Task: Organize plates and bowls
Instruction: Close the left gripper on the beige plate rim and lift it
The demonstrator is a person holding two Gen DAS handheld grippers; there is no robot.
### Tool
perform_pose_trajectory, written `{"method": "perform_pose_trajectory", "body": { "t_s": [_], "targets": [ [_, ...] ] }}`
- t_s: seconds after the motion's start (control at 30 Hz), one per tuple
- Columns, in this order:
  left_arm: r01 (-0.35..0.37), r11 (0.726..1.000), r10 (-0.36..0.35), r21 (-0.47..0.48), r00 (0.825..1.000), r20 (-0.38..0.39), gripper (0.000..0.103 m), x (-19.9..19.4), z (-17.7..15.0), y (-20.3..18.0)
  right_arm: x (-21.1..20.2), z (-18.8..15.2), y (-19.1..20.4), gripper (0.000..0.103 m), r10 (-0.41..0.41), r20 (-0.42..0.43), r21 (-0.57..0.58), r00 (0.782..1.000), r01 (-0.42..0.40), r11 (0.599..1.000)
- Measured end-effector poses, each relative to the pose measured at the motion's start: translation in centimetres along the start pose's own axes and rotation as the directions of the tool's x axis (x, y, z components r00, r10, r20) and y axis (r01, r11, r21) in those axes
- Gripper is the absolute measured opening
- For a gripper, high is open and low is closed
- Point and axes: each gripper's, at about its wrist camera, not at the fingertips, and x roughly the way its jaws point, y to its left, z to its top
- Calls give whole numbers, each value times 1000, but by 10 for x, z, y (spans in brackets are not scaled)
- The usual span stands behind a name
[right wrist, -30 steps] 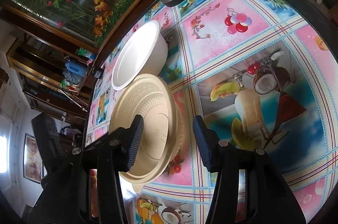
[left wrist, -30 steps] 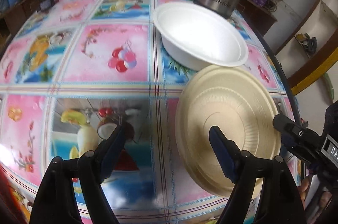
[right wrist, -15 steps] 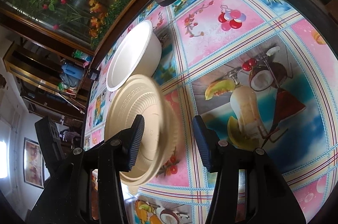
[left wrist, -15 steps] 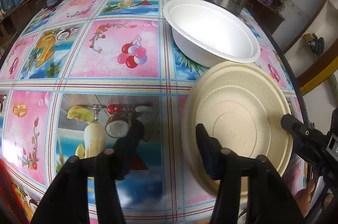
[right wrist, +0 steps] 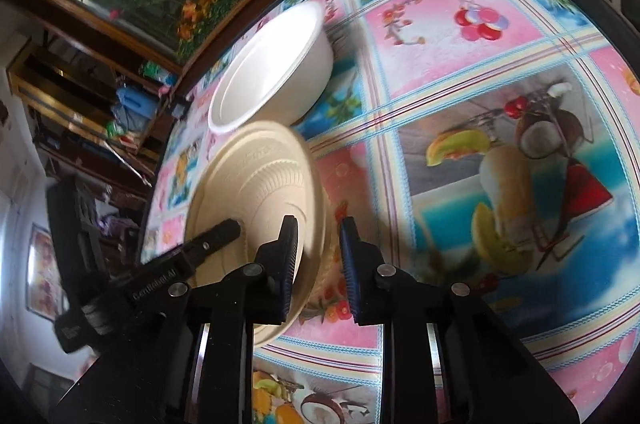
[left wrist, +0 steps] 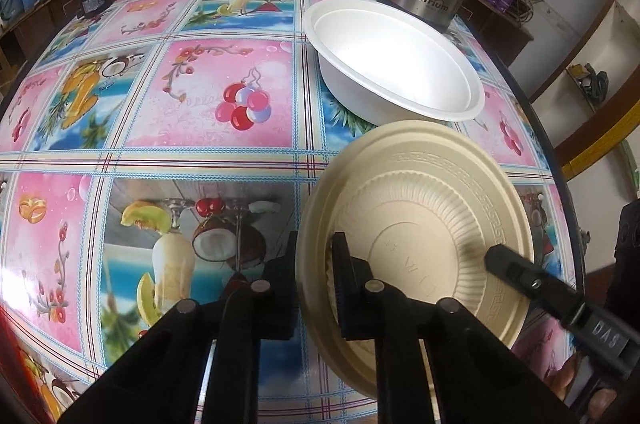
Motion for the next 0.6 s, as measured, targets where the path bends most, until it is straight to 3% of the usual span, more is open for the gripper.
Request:
{"method": "perform_pose_trajectory", "body": {
  "t_s": [0.1, 0.17, 0.37, 0.5, 0.6],
  "targets": [
    [-9, 1000, 9, 19, 1000, 23, 13, -3, 0, -4, 6, -1, 3, 20, -13, -30, -19, 999, 13, 1000],
    [-18, 999, 18, 28, 999, 28, 12, -4, 0, -5, 15, -1, -6, 22, 41, -88, 49, 995, -37, 998],
    [-3, 1000, 3, 11, 1000, 9, 13, 0, 0, -1, 18, -2, -23, 24, 134, -80, 158, 988, -120, 980],
    [1, 1000, -1, 9, 1000, 5, 13, 2, 0, -1, 23, -5, -41, 25, 239, -74, 289, 968, -209, 934],
    [1, 1000, -1, 10, 1000, 7, 13, 2, 0, -1, 23, -5, -39, 25, 245, -78, 299, 966, -212, 930]
  ]
}}
